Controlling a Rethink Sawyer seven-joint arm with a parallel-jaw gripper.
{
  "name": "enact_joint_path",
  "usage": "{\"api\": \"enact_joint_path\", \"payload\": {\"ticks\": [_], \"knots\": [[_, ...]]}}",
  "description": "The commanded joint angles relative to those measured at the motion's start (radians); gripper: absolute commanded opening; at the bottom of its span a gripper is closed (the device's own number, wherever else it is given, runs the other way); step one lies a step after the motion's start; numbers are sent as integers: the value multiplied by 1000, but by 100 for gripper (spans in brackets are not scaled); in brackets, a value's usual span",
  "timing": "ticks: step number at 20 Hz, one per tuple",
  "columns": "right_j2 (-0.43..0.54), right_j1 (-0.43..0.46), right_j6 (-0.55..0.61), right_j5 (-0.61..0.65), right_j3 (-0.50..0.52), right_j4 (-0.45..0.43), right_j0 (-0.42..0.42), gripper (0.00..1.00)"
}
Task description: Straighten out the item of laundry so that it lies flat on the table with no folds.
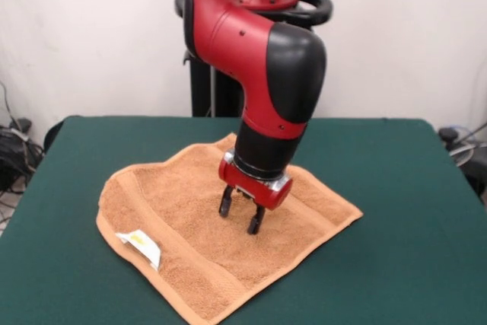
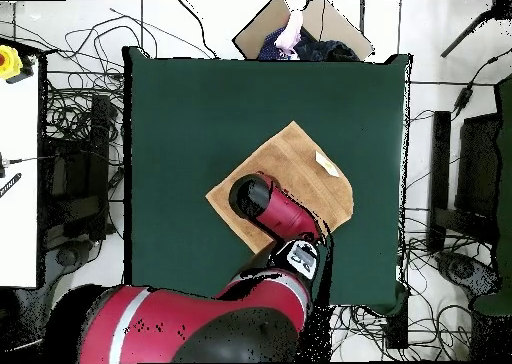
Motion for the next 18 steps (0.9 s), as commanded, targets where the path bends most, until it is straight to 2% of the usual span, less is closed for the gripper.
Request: {"api": "enact_joint_path", "payload": {"ticks": [1, 18], "knots": [[96, 124, 181, 24, -138, 13, 29, 100], [143, 79, 248, 64, -67, 53, 58, 100]]}}
